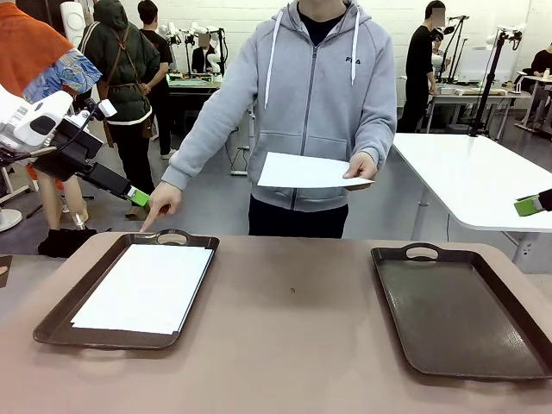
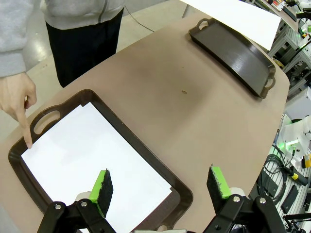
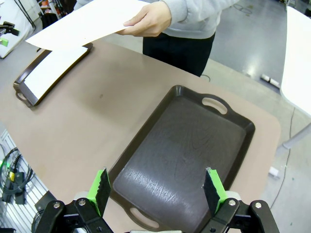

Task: Sort the A4 documents.
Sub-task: Receive the A4 Paper.

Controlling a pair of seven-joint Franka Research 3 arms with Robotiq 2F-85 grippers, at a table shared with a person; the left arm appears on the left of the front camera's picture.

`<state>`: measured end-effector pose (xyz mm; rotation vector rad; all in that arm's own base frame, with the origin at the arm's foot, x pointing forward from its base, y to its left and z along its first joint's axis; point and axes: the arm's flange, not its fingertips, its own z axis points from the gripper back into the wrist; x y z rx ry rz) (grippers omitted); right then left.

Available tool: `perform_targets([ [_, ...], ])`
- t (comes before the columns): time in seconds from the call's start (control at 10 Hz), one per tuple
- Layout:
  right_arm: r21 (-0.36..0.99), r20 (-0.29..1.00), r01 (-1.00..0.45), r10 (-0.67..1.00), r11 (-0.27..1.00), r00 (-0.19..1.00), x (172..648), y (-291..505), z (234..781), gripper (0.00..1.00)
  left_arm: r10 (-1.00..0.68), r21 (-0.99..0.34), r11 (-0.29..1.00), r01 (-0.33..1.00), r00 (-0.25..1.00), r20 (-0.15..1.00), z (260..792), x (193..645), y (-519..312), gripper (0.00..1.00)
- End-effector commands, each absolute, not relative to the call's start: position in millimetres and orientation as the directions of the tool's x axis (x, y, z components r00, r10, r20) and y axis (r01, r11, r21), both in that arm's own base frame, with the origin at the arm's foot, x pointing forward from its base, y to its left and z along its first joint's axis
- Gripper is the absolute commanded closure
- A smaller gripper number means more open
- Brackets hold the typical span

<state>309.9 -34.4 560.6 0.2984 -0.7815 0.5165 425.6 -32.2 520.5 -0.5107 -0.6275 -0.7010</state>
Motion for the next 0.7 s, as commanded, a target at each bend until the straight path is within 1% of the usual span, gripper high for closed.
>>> perform_targets([
  [0.0, 0.078, 0.735, -0.553, 0.327, 0.829, 0.594, 311.0, -34.3, 558.7, 0.0, -0.429, -0.219, 0.659, 0.72, 0.598, 0.677, 520.5, 425.6, -31.8, 0.0],
  [0.6, 0.078, 0.735, -0.553, 0.327, 0.829, 0.594, 311.0, -34.3, 558.7, 0.0, -0.429, -0.219, 0.659, 0.72, 0.598, 0.677, 520.5, 425.6, -31.8, 0.0],
])
